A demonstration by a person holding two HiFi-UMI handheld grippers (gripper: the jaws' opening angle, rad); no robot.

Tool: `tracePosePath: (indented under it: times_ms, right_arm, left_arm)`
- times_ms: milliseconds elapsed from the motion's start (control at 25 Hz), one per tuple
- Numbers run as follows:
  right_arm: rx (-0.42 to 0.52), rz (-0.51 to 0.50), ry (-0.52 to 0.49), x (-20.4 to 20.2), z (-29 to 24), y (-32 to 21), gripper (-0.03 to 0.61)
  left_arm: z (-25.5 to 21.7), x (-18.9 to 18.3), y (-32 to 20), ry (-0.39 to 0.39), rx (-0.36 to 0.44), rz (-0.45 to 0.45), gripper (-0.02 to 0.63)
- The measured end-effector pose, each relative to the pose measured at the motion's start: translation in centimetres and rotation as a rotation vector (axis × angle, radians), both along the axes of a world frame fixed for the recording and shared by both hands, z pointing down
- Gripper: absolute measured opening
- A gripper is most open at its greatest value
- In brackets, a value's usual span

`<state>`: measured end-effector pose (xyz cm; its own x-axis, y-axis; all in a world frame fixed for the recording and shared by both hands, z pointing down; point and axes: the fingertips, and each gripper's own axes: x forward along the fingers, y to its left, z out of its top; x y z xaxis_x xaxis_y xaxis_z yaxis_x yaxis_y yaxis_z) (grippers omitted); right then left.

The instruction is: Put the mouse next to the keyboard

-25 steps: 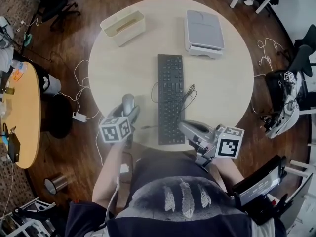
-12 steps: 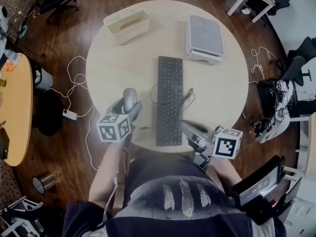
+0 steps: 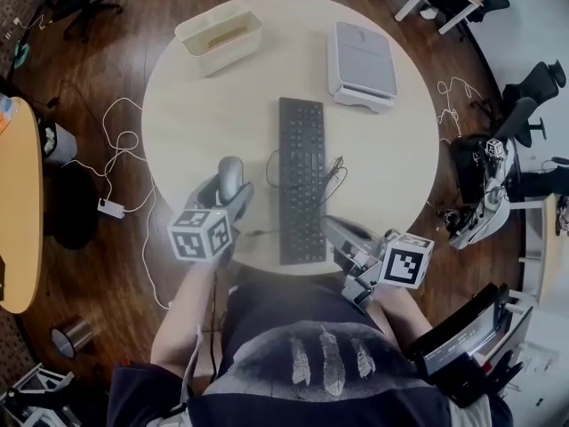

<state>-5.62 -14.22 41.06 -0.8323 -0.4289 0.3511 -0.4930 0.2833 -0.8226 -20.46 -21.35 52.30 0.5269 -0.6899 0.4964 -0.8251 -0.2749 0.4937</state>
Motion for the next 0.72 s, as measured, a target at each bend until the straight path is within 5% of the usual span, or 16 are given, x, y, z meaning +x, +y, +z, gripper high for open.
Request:
tracePosePath:
  times_ms: [320,720]
  right_arm:
    - [0.025,0.046,-0.054,1.4,-0.4,-0.5,0.0]
    - [0.052,0.01,-0.179,8.6,-1.2,-0.9,0.0]
  left_arm:
    - [-3.4,2.6,-0.9,-0.02,0.069,0.038,0.327]
    - [-6.2,10.0,0.5,-0.078,0.082,0.007,0.327]
